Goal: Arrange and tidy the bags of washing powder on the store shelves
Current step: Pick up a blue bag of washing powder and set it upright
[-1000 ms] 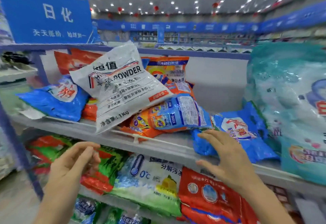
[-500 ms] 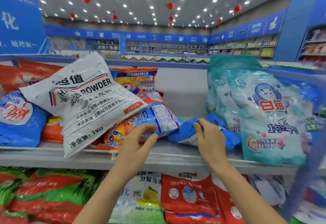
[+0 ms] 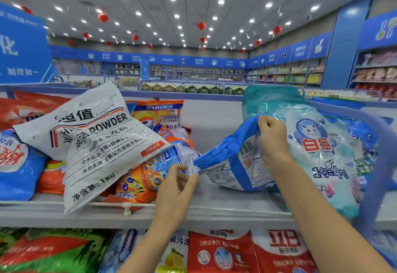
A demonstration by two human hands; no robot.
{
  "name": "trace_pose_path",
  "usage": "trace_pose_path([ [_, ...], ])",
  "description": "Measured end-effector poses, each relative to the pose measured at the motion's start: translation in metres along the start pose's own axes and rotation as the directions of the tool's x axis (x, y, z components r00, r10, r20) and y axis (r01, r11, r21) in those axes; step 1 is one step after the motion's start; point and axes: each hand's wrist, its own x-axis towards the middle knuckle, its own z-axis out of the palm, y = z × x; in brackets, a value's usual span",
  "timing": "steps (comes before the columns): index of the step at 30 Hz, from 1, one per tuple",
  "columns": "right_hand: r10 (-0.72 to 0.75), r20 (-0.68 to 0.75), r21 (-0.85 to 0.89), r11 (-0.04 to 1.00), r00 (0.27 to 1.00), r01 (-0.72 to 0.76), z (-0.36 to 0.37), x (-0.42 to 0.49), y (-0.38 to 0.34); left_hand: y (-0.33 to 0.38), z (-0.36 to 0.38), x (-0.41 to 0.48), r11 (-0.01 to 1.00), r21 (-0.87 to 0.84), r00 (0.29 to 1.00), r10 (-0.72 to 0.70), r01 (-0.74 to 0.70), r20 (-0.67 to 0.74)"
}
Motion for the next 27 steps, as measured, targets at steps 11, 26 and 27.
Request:
trace_pose_path([
  [11, -0.087, 0.265, 0.588, 0.804, 0.960, -0.089, -0.021, -0.022, -0.022, 0.040, 0.040, -0.004, -0.249, -0.558, 0.485, -0.299, 0.792, 0.822],
  [26, -0.107, 0.765, 0.284, 0.941, 0.635, -0.184, -0.110, -0.027, 0.002, 0.071, 0.049, -0.020, 0.372, -0.669, 0.757, -0.436, 0.644, 0.487],
  [27, -0.096, 0.722, 0.255, 0.957, 0.685, -0.134, -0.110, -0.022, 0.004, 0.073, 0.048, -0.026, 0.382, -0.661, 0.760, -0.395, 0.646, 0.515],
])
